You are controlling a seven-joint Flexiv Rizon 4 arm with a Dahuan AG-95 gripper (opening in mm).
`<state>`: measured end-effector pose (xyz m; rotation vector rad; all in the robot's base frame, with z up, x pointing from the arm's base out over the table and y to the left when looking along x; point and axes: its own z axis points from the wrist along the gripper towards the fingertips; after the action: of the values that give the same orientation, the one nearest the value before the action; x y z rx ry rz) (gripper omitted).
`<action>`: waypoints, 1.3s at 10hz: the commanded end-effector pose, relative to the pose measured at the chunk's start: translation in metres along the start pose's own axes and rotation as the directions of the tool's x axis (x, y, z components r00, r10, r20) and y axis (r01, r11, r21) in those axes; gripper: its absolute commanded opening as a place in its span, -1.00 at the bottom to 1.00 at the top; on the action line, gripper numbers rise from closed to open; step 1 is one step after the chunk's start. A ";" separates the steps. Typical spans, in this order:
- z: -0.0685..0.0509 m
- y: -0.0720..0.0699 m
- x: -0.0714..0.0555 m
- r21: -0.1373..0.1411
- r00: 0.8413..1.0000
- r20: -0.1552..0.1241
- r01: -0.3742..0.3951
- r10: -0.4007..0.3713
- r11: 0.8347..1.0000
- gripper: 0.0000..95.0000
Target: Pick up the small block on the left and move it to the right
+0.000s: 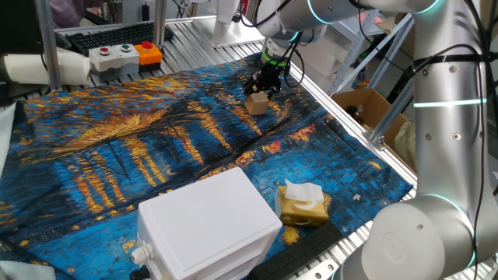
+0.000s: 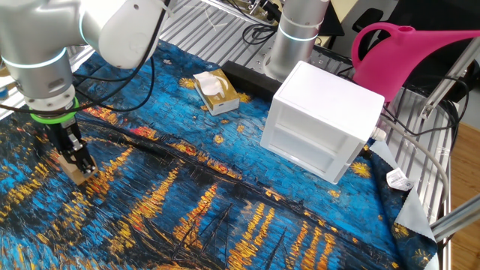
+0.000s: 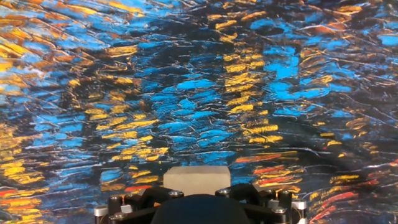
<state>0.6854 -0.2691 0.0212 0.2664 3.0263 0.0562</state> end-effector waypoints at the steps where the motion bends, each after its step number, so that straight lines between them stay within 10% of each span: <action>1: 0.004 -0.001 0.001 -0.003 1.000 0.007 0.002 -0.002 1.000 1.00; 2: 0.006 -0.002 0.002 -0.005 1.000 0.012 0.003 -0.003 1.000 0.60; 5: 0.009 -0.002 0.003 -0.018 1.000 0.019 -0.001 0.001 1.000 0.60; 6: 0.009 -0.002 0.003 -0.023 1.000 0.018 0.003 -0.003 1.000 -0.20; 7: 0.009 -0.003 0.003 -0.025 1.000 0.018 0.008 -0.007 1.000 -0.20; 8: 0.009 -0.003 0.003 -0.026 1.000 0.018 0.010 -0.009 1.000 -1.00; 13: 0.007 -0.002 0.002 -0.010 0.999 0.022 0.033 -0.032 0.999 -1.00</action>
<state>0.6834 -0.2703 0.0134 0.2199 3.0058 0.0608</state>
